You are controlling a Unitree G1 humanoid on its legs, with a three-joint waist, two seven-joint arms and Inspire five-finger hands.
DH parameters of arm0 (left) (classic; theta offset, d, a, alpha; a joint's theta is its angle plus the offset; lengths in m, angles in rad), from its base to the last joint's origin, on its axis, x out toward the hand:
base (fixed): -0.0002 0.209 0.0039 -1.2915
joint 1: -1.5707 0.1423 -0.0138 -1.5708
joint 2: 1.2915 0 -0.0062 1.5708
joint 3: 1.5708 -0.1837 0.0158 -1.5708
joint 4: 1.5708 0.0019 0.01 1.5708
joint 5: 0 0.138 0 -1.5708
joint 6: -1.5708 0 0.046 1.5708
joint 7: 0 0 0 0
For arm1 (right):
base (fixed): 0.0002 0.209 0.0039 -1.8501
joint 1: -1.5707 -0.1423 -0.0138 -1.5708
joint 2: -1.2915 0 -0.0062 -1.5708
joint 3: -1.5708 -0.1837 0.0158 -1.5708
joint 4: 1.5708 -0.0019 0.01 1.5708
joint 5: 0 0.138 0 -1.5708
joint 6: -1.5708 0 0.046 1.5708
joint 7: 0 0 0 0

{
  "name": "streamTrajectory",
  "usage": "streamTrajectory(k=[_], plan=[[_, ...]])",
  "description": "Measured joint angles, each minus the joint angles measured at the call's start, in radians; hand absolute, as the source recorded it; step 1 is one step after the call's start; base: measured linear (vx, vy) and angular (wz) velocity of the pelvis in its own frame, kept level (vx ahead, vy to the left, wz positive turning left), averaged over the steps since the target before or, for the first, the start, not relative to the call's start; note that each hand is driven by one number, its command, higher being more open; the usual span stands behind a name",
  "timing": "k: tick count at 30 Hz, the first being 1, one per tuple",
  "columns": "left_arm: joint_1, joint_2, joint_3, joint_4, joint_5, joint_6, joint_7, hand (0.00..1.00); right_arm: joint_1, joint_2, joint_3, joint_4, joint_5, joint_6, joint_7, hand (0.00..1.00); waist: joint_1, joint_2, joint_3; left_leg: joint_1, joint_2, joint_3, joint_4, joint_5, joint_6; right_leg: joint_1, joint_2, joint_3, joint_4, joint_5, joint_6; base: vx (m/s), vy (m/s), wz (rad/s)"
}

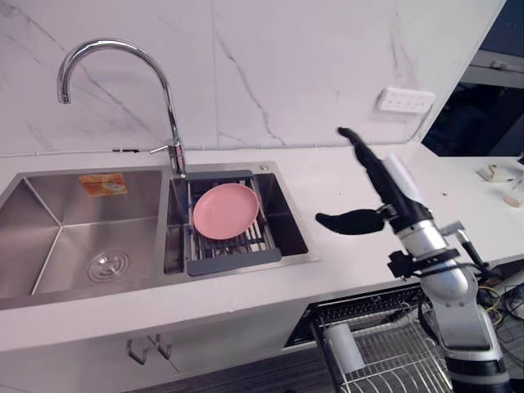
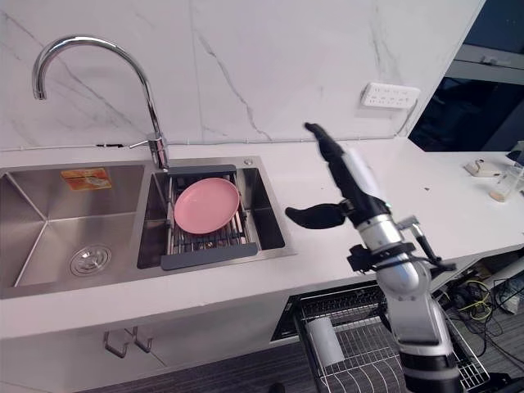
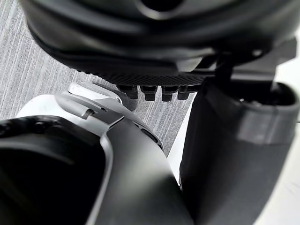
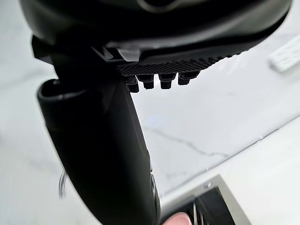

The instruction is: Walk over to the sink, pick up the cup, carry it to the dishwasher, place the cup inside the dishwasher, then close the dishwasher door

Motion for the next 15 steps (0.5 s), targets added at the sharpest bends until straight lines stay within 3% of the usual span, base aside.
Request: streamTrajectory(k=[6, 15], plan=[[-0.005, 0.001, 0.001, -0.005, 0.007, 0.008, 0.004, 1.0, -0.115, -0.033, 0.138, 0.079, -0.097, 0.003, 0.078, 1.0, 0.017, -0.006, -0.004, -0.001, 0.0, -0.015, -0.003, 0.001, 0.001, 0.006, -0.002, -0.017, 0.0, 0.009, 0.005, 0.02, 0.034, 0.08], [-0.011, -0.002, 0.002, -0.043, 0.04, 0.042, 0.008, 1.0, -0.247, -0.037, 0.237, 0.311, -0.236, -0.003, 0.068, 1.0, 0.055, -0.009, -0.006, -0.006, -0.009, -0.052, -0.011, 0.009, 0.006, 0.015, -0.015, -0.051, -0.001, 0.014, 0.011, 0.01, 0.042, 0.11]])
